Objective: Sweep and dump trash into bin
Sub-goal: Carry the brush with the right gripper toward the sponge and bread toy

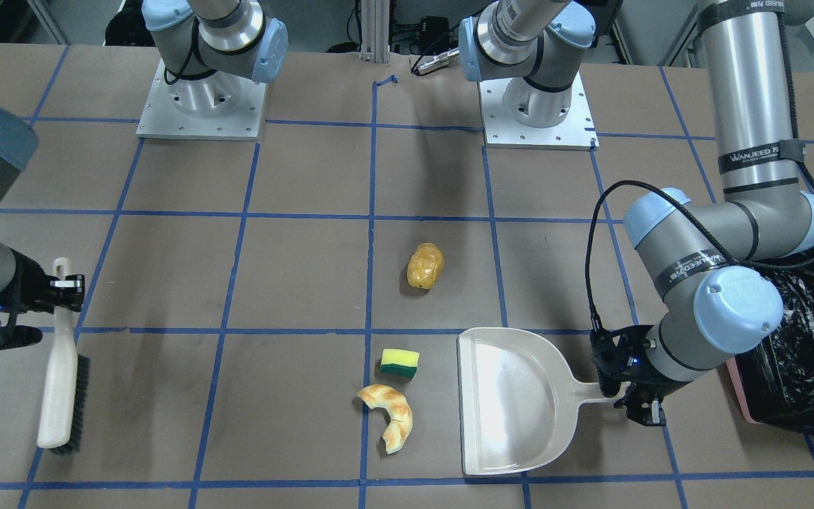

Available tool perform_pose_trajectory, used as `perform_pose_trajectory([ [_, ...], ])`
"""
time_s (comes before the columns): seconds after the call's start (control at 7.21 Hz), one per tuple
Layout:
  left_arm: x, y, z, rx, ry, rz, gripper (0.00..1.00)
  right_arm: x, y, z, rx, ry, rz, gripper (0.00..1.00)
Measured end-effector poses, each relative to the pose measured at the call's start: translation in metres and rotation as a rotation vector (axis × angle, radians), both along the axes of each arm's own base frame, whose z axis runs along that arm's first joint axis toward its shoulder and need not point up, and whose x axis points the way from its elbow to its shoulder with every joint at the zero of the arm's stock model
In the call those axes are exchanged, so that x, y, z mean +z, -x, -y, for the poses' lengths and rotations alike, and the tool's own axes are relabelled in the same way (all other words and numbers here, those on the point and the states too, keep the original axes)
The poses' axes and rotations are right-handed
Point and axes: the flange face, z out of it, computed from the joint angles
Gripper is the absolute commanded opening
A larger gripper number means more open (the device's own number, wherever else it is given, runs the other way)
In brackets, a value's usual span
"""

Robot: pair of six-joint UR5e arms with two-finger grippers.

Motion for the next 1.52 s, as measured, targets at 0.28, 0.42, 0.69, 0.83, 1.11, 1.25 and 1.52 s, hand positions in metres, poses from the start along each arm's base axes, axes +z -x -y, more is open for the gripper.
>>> perform_pose_trajectory([
  [0.28, 0.004, 0.0, 0.0, 0.003, 0.006, 0.002, 0.0, -0.003, -0.096, -0.001, -0.117, -0.014, 0.039, 0.0],
  [0.42, 0.006, 0.001, 0.001, 0.004, 0.01, 0.001, 0.0, -0.005, -0.143, -0.006, -0.183, -0.025, 0.06, 0.0],
  [0.69, 0.009, 0.002, 0.0, 0.006, 0.015, -0.009, 0.0, -0.009, -0.225, -0.022, -0.252, -0.043, 0.065, 0.0],
  [0.83, 0.008, 0.004, 0.0, 0.008, 0.016, -0.026, 0.0, -0.013, -0.261, -0.032, -0.278, -0.052, 0.05, 0.0],
  [1.11, 0.007, 0.006, -0.001, 0.018, 0.017, -0.05, 0.0, -0.02, -0.314, -0.048, -0.299, -0.049, 0.03, 0.0],
  [1.25, 0.007, 0.007, -0.001, 0.021, 0.016, -0.053, 0.0, -0.021, -0.331, -0.048, -0.306, -0.04, 0.027, 0.0],
  [1.52, 0.007, 0.007, -0.002, 0.025, 0.013, -0.051, 0.0, -0.025, -0.362, -0.044, -0.329, -0.037, 0.036, 0.0],
])
